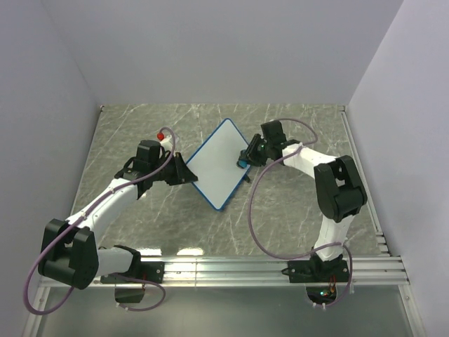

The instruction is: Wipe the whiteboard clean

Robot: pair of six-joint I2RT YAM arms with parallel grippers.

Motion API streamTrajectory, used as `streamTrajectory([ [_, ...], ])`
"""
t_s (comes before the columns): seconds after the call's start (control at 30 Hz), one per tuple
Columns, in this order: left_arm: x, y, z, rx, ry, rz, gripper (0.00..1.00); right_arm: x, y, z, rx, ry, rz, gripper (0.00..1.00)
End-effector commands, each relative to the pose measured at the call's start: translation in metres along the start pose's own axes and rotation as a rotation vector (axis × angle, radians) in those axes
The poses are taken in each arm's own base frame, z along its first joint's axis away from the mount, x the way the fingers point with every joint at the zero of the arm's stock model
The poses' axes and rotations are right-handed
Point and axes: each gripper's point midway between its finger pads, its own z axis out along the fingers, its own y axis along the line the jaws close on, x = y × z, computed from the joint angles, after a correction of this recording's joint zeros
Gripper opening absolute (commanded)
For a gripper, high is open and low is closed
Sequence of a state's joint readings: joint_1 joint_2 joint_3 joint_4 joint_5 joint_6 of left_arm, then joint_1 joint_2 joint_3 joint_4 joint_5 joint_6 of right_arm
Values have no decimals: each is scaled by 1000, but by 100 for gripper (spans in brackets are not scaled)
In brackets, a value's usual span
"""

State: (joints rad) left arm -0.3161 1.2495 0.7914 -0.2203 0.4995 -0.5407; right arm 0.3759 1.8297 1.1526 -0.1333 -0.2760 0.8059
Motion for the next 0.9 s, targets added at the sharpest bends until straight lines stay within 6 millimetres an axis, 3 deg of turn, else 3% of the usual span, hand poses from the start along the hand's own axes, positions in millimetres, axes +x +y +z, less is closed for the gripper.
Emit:
streamTrajectory([
  [0.0,6,15,-6,-76,21,70,0,-32,27,3,-20,-56,-34,0],
  [0.2,6,13,-7,-70,23,75,0,-57,68,-4,-77,-90,-44,0],
  [0.3,6,13,-6,-69,22,76,0,-56,85,-8,-102,-96,-49,0],
  [0.47,7,13,-6,-62,18,76,0,-45,93,-9,-124,-88,-46,0],
  [0.57,8,14,-7,-65,17,74,0,-41,87,-23,-134,-107,-47,0],
  [0.67,9,17,-8,-80,15,75,0,-51,73,-39,-105,-160,-42,0],
  [0.87,3,13,-15,-89,-3,99,0,-66,6,-87,11,-252,4,0],
])
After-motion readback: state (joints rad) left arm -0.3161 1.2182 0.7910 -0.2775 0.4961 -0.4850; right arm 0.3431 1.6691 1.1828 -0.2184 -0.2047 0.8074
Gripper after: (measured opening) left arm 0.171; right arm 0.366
